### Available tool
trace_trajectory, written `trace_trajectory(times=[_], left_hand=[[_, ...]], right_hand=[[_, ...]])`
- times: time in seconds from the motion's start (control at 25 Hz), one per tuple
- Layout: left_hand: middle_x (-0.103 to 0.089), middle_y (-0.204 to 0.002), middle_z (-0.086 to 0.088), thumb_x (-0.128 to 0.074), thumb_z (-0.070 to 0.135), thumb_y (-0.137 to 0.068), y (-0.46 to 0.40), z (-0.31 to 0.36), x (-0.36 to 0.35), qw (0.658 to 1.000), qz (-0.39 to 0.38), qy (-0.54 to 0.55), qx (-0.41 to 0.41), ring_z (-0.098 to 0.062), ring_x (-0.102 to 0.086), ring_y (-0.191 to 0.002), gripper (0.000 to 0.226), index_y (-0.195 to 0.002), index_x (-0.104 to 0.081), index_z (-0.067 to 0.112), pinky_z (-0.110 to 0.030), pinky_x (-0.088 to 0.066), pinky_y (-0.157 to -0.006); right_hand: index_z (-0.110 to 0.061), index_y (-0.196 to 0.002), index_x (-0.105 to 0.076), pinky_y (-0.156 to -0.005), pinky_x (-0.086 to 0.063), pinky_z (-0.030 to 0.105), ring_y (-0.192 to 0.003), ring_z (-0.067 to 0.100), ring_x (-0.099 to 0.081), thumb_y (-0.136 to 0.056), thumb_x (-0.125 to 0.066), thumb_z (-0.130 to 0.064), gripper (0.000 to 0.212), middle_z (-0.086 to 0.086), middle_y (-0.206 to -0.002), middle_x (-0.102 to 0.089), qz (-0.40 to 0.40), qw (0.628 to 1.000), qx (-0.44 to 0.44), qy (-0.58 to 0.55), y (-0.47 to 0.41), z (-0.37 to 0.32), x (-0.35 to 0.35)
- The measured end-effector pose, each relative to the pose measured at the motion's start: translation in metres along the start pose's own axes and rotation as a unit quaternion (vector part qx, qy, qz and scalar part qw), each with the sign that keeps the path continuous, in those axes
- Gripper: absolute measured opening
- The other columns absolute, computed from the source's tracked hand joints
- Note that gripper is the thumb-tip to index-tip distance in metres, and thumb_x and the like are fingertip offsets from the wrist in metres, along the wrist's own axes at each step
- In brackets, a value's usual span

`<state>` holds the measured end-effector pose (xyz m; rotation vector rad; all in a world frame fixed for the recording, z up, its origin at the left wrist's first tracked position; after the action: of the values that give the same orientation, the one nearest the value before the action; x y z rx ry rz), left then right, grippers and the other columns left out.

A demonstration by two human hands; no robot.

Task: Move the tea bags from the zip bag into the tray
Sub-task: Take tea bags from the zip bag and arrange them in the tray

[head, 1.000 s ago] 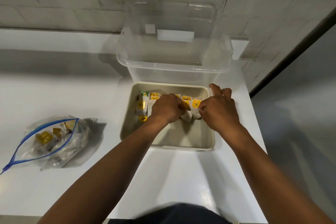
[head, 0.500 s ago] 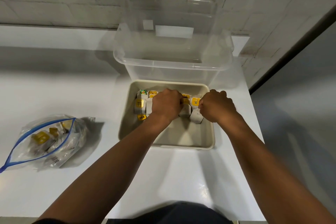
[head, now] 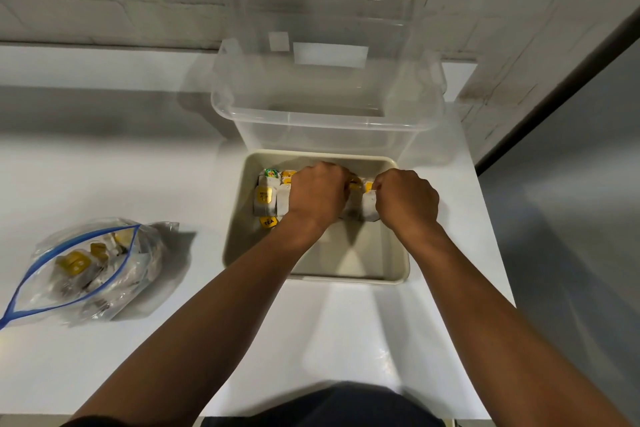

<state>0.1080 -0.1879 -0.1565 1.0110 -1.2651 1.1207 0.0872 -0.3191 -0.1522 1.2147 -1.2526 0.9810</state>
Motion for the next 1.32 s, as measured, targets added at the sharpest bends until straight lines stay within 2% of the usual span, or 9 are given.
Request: trace_trajectory(times=[0.12,0.32,0.6,0.76,0.84,0.96,1.04,1.16,1.32], left_hand=[[-0.072,-0.097,-0.004,-0.059,0.032,-0.089,0.0,-0.002,-0.001,1.0,-0.007,0.025,0.006,-0.031,-0.068,-0.091,0.018,-0.101,-0.072,0.027,-0.031,-0.045,-0.068],[-0.071,-0.096,-0.003,-0.063,0.036,-0.086,0.004,-0.001,-0.004,1.0,-0.013,0.013,-0.004,-0.029,-0.068,-0.088,0.019,-0.1,-0.071,0.026,-0.029,-0.038,-0.066],[-0.072,-0.099,-0.003,-0.061,0.039,-0.09,0.007,0.003,0.0,1.0,-0.003,0.011,-0.016,-0.028,-0.069,-0.089,0.023,-0.108,-0.069,0.026,-0.029,-0.038,-0.066],[-0.071,-0.101,-0.004,-0.062,0.047,-0.09,0.011,-0.001,0.005,1.0,-0.014,0.027,-0.007,-0.028,-0.068,-0.092,0.031,-0.111,-0.062,0.025,-0.03,-0.045,-0.069],[-0.07,-0.101,-0.006,-0.059,0.046,-0.092,0.018,-0.006,0.012,0.999,-0.014,0.03,0.003,-0.03,-0.068,-0.092,0.029,-0.109,-0.06,0.023,-0.032,-0.048,-0.071],[-0.069,-0.108,-0.004,-0.056,0.037,-0.094,0.036,-0.005,0.005,0.998,-0.063,-0.004,-0.006,-0.027,-0.066,-0.1,0.024,-0.112,-0.066,0.024,-0.03,-0.045,-0.071],[-0.066,-0.114,-0.003,-0.053,0.03,-0.097,0.048,0.001,-0.006,0.993,-0.113,-0.036,-0.024,-0.025,-0.063,-0.106,0.025,-0.117,-0.066,0.025,-0.029,-0.039,-0.07],[-0.064,-0.118,-0.005,-0.053,0.026,-0.097,0.053,0.007,-0.014,0.986,-0.161,-0.047,-0.024,-0.026,-0.062,-0.109,0.028,-0.122,-0.065,0.023,-0.03,-0.037,-0.071],[-0.064,-0.119,-0.006,-0.052,0.021,-0.096,0.054,0.013,-0.015,0.982,-0.183,-0.036,-0.027,-0.027,-0.062,-0.111,0.029,-0.124,-0.062,0.021,-0.03,-0.041,-0.074]], right_hand=[[-0.026,-0.11,-0.072,-0.07,-0.042,0.028,-0.096,0.032,-0.066,-0.088,-0.062,-0.013,0.027,0.008,-0.106,-0.068,0.008,1.0,-0.01,-0.01,0.001,0.002,-0.001],[-0.023,-0.11,-0.07,-0.068,-0.04,0.027,-0.094,0.031,-0.067,-0.089,-0.063,-0.016,0.023,0.008,-0.106,-0.069,0.018,0.999,-0.028,-0.005,0.0,0.005,-0.001],[-0.025,-0.117,-0.063,-0.068,-0.039,0.029,-0.095,0.032,-0.066,-0.09,-0.063,-0.022,0.027,0.008,-0.106,-0.068,0.016,1.0,-0.003,-0.012,0.008,0.005,0.004],[-0.029,-0.124,-0.062,-0.076,-0.044,0.033,-0.105,0.03,-0.061,-0.092,-0.059,-0.024,0.032,0.005,-0.116,-0.065,-0.012,0.999,0.014,-0.028,0.024,0.011,0.018],[-0.03,-0.126,-0.062,-0.082,-0.044,0.035,-0.107,0.03,-0.058,-0.093,-0.058,-0.023,0.034,0.003,-0.12,-0.063,0.017,0.999,0.032,-0.01,0.039,0.008,0.034],[-0.025,-0.112,-0.072,-0.078,-0.048,0.036,-0.099,0.032,-0.057,-0.087,-0.062,-0.011,0.03,0.004,-0.111,-0.066,0.082,0.993,0.089,-0.014,0.064,-0.014,0.051],[-0.02,-0.113,-0.07,-0.077,-0.05,0.034,-0.102,0.031,-0.059,-0.089,-0.058,-0.006,0.03,0.005,-0.11,-0.066,0.013,0.995,0.102,-0.017,0.071,-0.028,0.035],[-0.013,-0.127,-0.06,-0.083,-0.049,0.034,-0.111,0.031,-0.06,-0.095,-0.05,-0.006,0.034,0.01,-0.121,-0.062,-0.129,0.987,0.094,-0.017,0.074,-0.043,0.004],[-0.008,-0.129,-0.057,-0.087,-0.048,0.034,-0.116,0.032,-0.058,-0.097,-0.049,-0.004,0.034,0.012,-0.127,-0.059,-0.172,0.98,0.104,-0.016,0.069,-0.053,-0.005]])
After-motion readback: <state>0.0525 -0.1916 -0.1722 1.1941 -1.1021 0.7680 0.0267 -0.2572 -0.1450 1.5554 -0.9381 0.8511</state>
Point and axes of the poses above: each hand's wrist, its own y-axis away from the middle knuckle, its own x-axis out of the back of the hand, z = x × y, the point moved 10 cm from there along -y, towards the middle knuckle
